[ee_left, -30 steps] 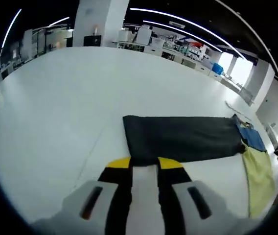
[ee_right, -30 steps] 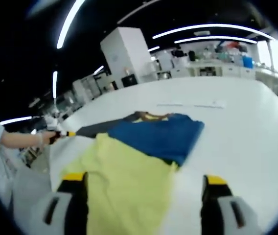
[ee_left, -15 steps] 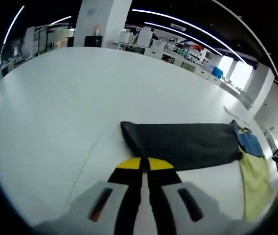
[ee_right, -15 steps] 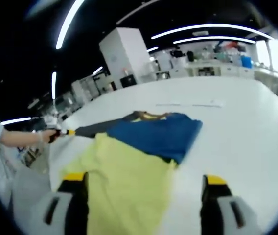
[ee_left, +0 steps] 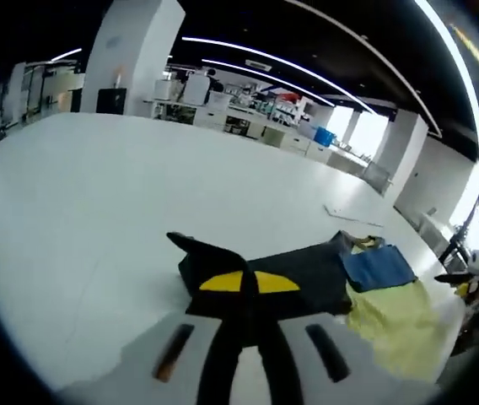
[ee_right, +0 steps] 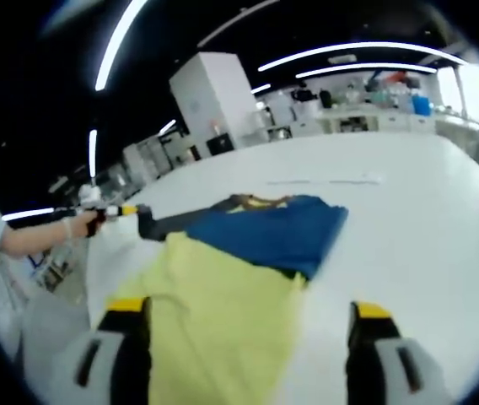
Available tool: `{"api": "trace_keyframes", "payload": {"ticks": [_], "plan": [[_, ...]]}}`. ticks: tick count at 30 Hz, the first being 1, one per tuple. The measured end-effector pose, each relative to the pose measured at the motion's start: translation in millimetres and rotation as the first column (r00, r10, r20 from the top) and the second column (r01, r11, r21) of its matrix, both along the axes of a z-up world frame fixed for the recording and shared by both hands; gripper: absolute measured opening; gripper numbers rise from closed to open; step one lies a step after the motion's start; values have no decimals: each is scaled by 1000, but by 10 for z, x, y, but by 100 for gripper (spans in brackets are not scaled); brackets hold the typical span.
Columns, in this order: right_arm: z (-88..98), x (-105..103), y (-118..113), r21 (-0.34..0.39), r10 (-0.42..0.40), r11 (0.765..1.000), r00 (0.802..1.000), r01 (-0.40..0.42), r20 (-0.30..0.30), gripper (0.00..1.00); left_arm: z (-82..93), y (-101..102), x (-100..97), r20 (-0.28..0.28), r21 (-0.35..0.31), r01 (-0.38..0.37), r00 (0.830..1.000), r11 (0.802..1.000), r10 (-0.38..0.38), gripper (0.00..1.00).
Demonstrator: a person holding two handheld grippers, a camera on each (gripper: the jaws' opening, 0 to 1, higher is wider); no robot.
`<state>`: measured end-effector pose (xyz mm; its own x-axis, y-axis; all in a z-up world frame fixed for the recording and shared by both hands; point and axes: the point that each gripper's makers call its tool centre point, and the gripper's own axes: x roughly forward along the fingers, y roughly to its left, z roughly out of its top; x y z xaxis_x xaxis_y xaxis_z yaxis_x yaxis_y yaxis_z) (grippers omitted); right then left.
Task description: Fold the garment on the visible template until the final outline fits inside the template.
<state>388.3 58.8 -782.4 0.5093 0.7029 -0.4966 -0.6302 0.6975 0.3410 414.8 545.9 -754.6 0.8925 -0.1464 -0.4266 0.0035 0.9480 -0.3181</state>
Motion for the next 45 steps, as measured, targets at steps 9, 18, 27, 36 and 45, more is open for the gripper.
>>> {"api": "trace_keyframes", "payload": {"ticks": [9,18,27,36,45], "plan": [[-6,-29,-59,33,-32,999,999,32,-1,98,144,-871,263,43,-54,122,992,991,-119,0],[-9,-27,-71,50,-50,998,999,50,-1,98,252,-1458,632,76,-89,213,975,973,-207,0],[9,-9,-85,69,-71,995,997,71,1,97,411,-2103,792,114,-104,309,948,945,-298,0],[-7,-13,-158,84,-97,992,995,97,-1,97,456,-2672,965,136,-138,391,918,910,-373,0],[-14,-40,-240,101,-129,986,992,129,-7,97,361,-3327,1000,130,-135,471,880,871,-456,0]]}}
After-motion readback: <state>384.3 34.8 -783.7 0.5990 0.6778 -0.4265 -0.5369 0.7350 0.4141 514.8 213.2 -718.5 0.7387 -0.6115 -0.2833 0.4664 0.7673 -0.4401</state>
